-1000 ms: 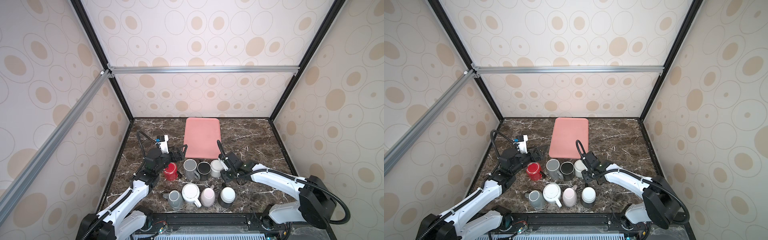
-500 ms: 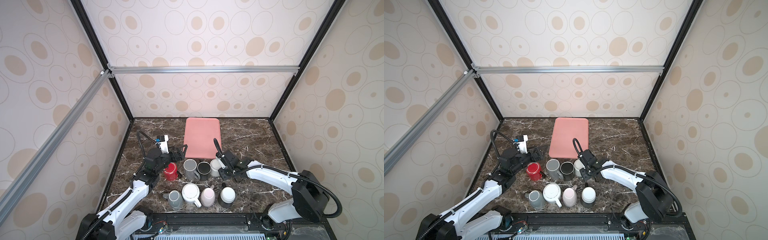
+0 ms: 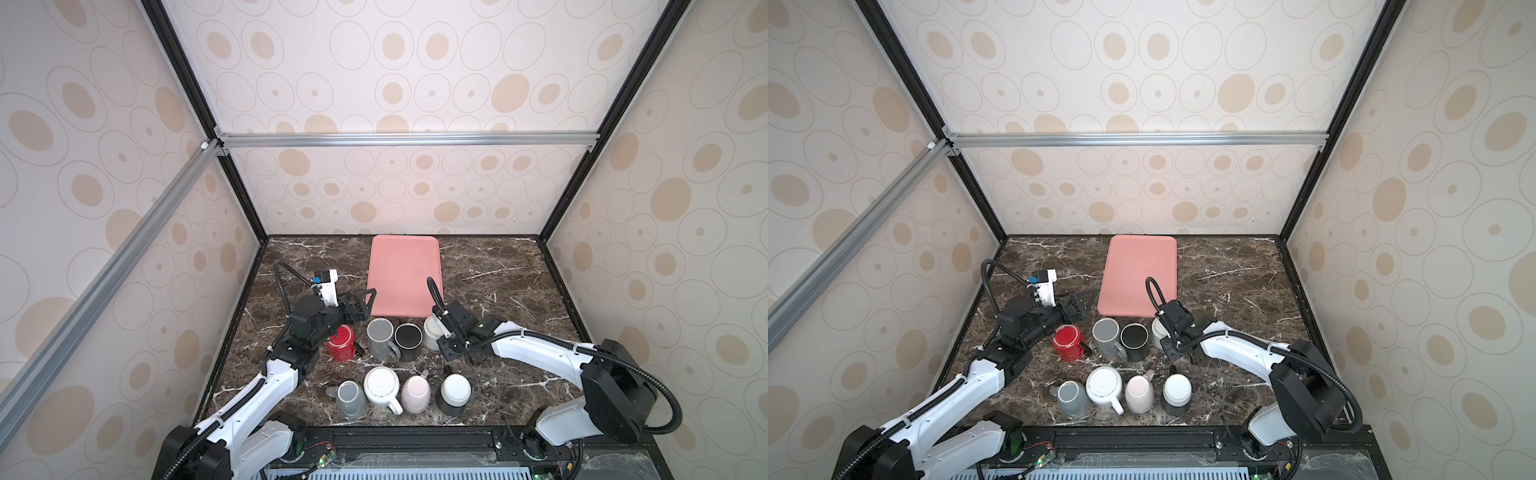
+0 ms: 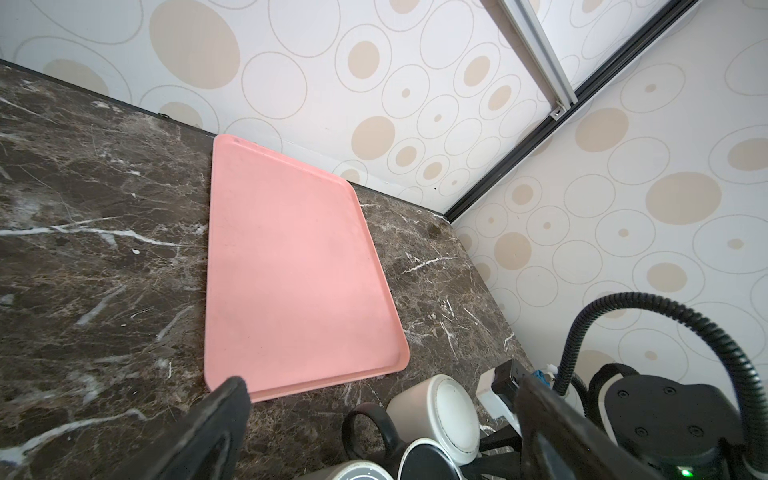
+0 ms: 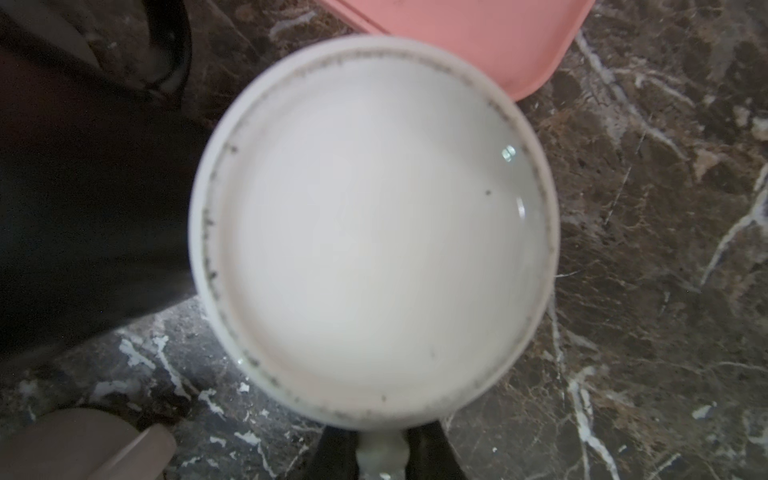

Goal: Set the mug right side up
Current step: 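Lift the white mug and tilt it toward the left gripper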

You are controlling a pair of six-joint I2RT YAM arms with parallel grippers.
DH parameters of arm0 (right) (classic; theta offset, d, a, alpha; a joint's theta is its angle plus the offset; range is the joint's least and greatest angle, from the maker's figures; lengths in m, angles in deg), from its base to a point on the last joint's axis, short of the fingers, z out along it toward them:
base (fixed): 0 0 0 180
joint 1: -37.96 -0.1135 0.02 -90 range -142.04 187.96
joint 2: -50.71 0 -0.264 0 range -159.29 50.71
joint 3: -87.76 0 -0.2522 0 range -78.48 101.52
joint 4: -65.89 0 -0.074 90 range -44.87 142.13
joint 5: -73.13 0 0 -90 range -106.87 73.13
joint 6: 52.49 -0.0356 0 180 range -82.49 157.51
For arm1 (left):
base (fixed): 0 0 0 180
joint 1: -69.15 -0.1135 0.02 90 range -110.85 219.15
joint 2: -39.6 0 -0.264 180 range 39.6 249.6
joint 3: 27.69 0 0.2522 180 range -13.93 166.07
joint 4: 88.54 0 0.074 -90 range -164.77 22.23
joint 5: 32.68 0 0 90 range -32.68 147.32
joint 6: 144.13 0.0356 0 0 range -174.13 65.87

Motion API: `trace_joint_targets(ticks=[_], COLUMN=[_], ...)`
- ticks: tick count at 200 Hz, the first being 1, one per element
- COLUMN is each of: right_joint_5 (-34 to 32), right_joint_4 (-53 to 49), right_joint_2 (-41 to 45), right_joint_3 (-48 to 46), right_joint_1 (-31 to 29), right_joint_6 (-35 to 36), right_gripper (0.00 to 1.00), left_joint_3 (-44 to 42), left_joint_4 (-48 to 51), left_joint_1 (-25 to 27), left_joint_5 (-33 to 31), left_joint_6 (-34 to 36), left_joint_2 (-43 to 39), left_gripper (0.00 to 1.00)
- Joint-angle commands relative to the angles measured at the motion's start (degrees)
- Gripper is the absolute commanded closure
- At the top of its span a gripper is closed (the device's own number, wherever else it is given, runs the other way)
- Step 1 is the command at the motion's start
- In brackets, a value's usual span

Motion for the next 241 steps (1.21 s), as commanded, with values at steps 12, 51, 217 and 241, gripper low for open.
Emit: trace_joint_targets(ticks=[12, 51, 217, 241], right_joint_5=[-5.99, -5.32, 31.52, 34.63], right_joint_4=[0.09, 3.68, 65.74, 70.21], right_joint_2=[4.35, 13.13, 5.71, 3.5], right_joint_3=[-0.92, -0.08, 8.0, 8.32], right_joint_1=[-0.06, 2.7, 3.19, 2.69], right_joint_6=[-2.11, -2.3, -26.88, -30.9], right_gripper=[1.0, 1.0, 1.0, 1.0], left_joint_3=[0.52, 0.49, -3.22, -3.16], left_joint_4=[-5.99, -8.68, -47.17, -50.44], left_joint_1=[0.8, 0.98, 3.13, 3.18], left_joint_5=[0.55, 1.94, 21.03, 21.11], left_joint_6=[-3.57, -5.9, -18.65, -20.19], left_joint_2=[-0.41, 0.01, 9.52, 10.04], left_gripper=[0.01, 0.01, 0.32, 0.41])
